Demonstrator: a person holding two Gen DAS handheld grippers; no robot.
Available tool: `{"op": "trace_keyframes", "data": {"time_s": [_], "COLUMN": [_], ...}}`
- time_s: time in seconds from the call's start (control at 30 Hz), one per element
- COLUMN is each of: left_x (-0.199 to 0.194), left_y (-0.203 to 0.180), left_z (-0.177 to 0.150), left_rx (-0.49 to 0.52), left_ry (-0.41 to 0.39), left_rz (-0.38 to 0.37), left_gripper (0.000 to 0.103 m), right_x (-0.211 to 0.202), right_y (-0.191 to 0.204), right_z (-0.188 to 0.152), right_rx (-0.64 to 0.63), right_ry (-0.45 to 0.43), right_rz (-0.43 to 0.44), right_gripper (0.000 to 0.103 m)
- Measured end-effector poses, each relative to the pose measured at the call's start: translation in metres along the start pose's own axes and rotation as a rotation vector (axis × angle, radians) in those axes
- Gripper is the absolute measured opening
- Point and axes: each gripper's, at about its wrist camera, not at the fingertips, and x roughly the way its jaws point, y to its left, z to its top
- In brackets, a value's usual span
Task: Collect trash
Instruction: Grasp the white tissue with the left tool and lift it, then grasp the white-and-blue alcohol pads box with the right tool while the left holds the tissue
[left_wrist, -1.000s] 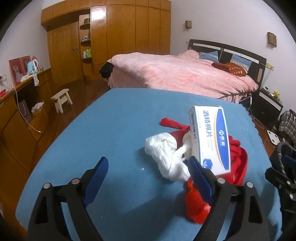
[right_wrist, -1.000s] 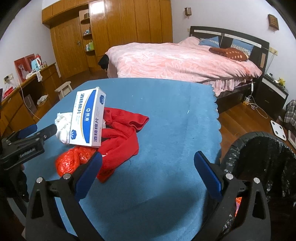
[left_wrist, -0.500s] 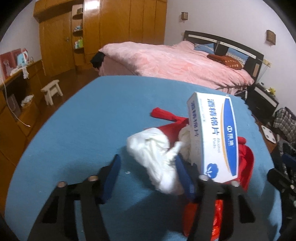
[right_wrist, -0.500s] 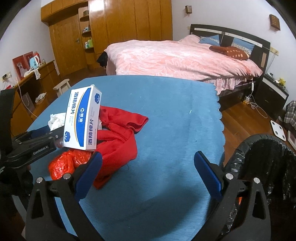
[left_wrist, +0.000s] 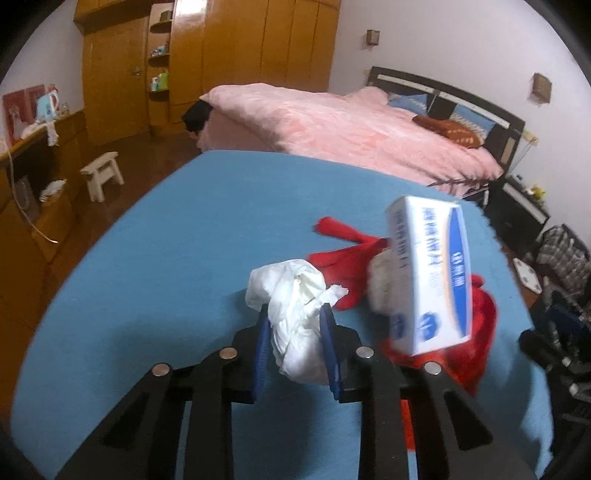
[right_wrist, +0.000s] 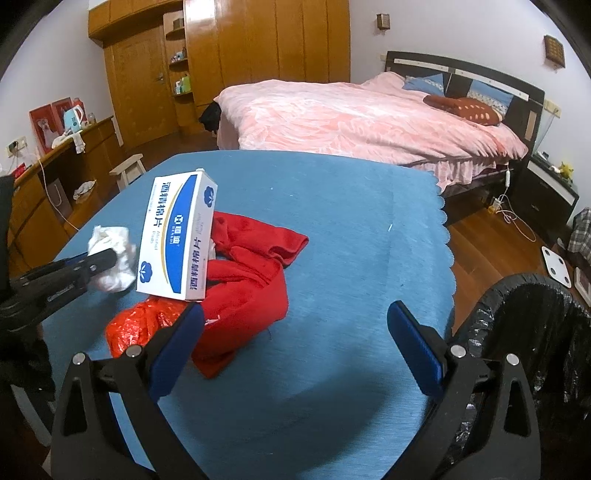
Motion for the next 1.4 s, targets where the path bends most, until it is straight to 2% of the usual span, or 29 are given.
{"op": "trace_keyframes", "data": {"time_s": [0.07,0.23,0.4,1.0,1.1,1.23,1.4], "left_x": [0.000,0.000,0.010,0.038,0.038,0.036,0.023], "left_y": [0.006,0.010,0.007,0.024,0.023,0.029,0.030], "left_z": [-0.002,-0.004,-0.005,0.006,0.007,0.007,0.010], "left_rx": [0.008,0.014,0.006,-0.058,-0.054,-0.072,-0.043], "left_ry": [0.006,0.019,0.041,0.096,0.095,0.086,0.041], "left_rz": [0.023,0.021,0.024,0.033,0.020,0.008,0.028], "left_gripper": [0.027,0.053,0.060,0.060,0.040,0.035,0.034], "right_x": [0.001,0.002,0.002,0.009,0.011,0.013,0.018], "right_y": [0.002,0.007,0.007,0.015,0.020,0.028,0.042], "right_z": [0.000,0.000,0.001,0.009,0.013,0.021,0.032], "right_rx": [-0.001,-0.012,-0.016,-0.035,-0.037,-0.041,-0.040], "right_ry": [0.001,0.005,0.003,0.008,0.002,-0.013,-0.026], "right_rz": [0.002,0.008,0.006,0.012,0.019,0.031,0.055], "right_gripper": [0.097,0.097,0.097,0.097,0.097,0.097,0.097]}}
